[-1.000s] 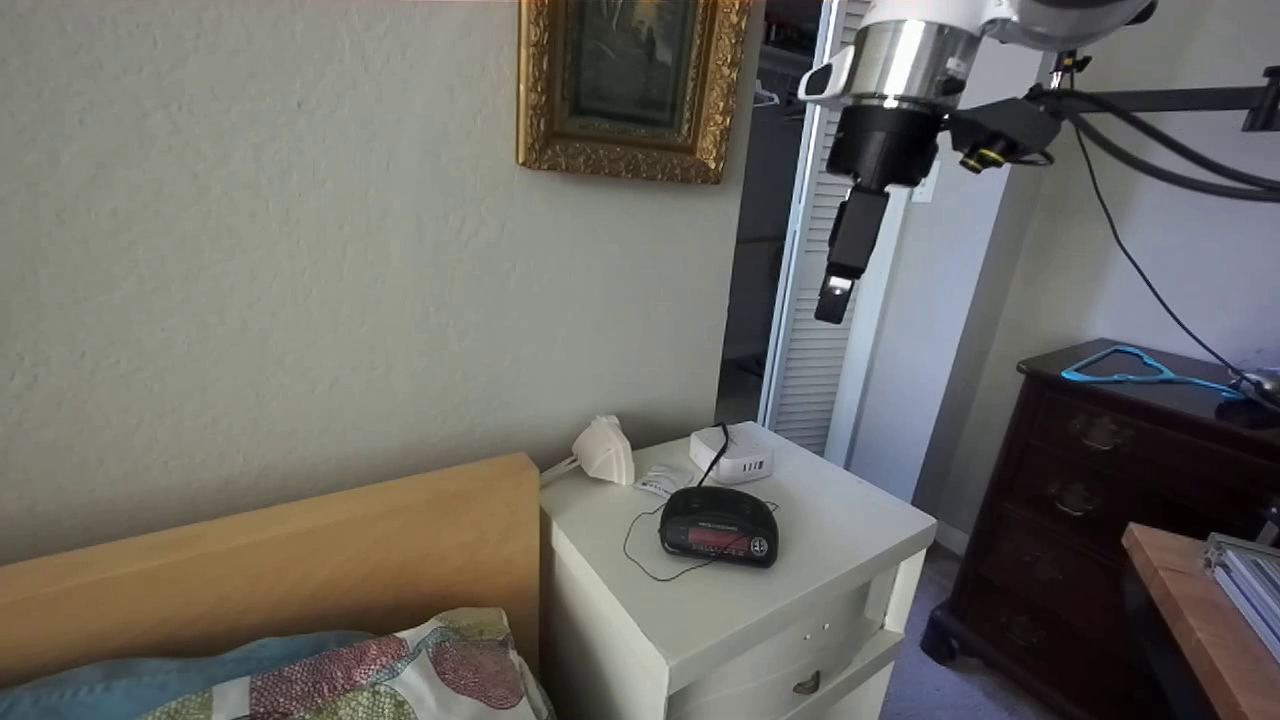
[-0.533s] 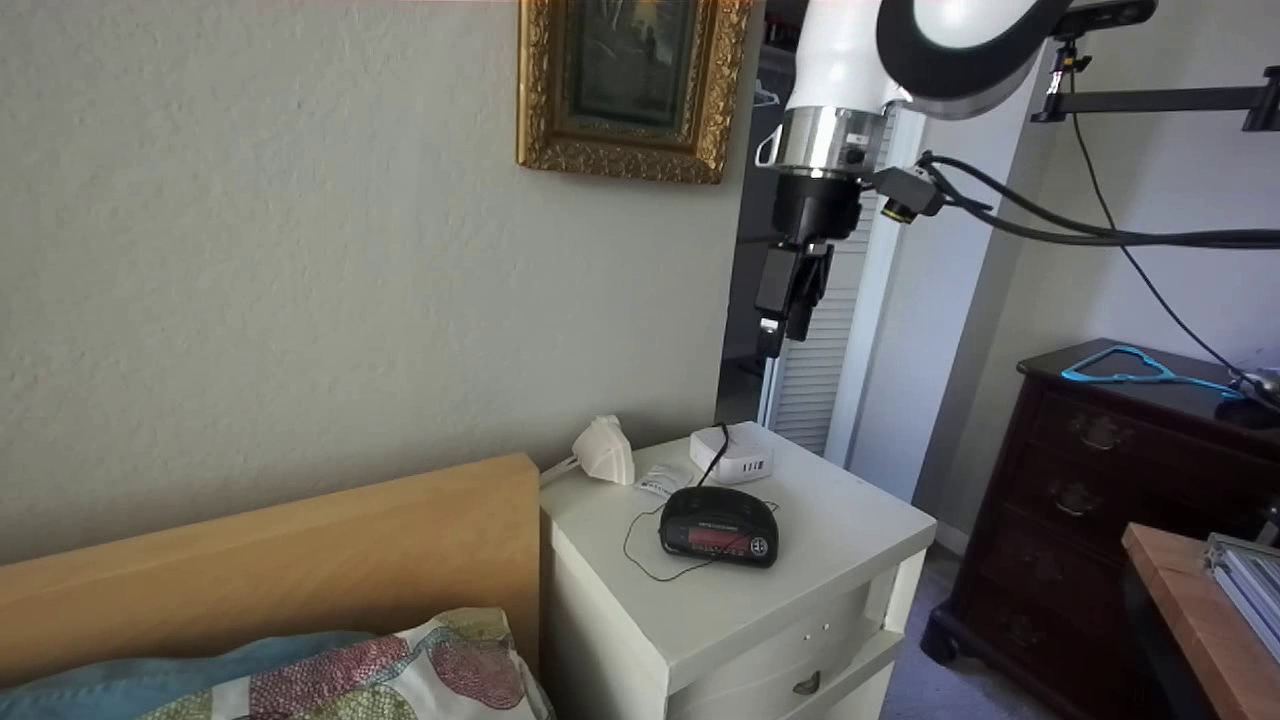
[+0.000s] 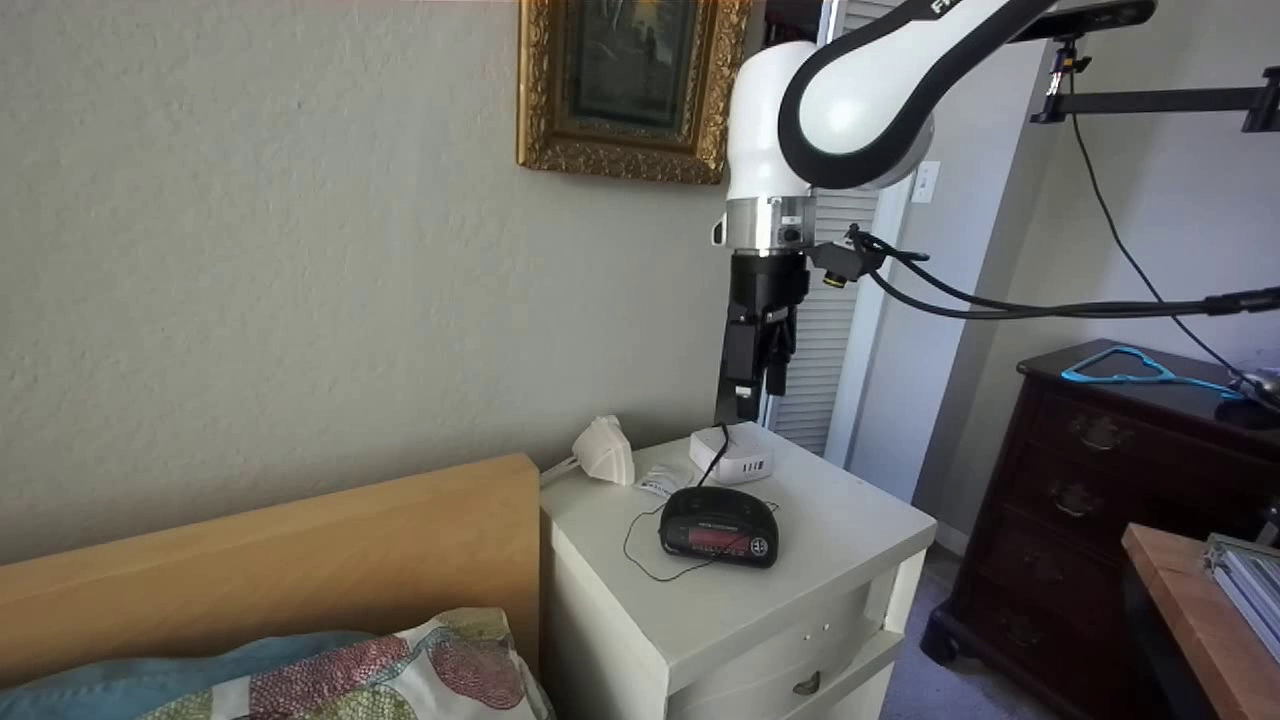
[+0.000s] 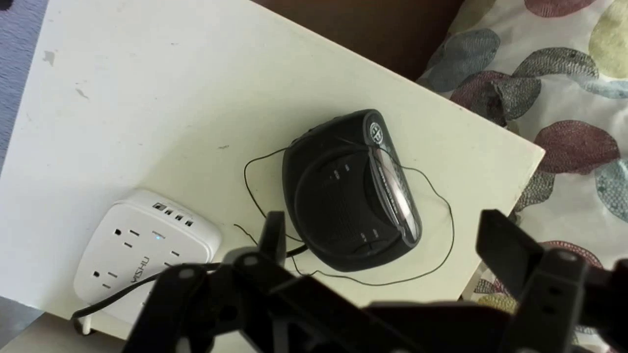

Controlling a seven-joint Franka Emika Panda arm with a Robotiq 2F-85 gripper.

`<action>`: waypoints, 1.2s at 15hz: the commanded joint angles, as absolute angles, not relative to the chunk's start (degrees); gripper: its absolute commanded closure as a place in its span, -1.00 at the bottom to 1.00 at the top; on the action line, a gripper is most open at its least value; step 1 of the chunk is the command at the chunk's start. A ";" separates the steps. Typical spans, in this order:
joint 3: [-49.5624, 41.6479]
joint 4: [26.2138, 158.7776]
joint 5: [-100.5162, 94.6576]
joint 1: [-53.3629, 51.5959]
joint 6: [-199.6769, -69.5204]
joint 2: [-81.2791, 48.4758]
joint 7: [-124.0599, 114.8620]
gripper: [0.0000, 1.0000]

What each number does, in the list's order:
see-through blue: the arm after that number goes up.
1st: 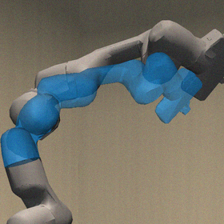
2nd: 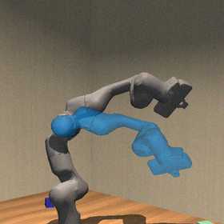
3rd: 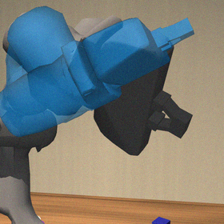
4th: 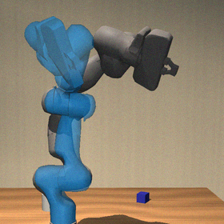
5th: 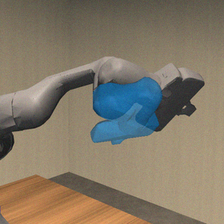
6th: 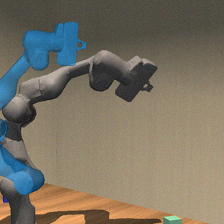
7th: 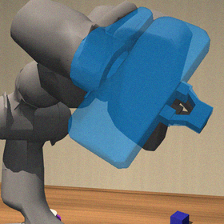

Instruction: Move the white object to the left

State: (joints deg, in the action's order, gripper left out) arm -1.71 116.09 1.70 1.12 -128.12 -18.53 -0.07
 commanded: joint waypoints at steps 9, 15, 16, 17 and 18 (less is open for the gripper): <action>-0.28 110.47 1.71 2.40 -118.26 -22.90 8.09 -1.00; -0.40 106.23 1.85 2.75 -119.41 -30.60 8.12 -1.00; -0.38 105.43 1.90 2.83 -119.84 -31.98 8.09 -1.00; -0.47 104.40 1.67 2.72 -120.54 -33.66 7.60 -1.00; -0.46 103.50 1.55 2.76 -120.93 -35.01 7.68 -1.00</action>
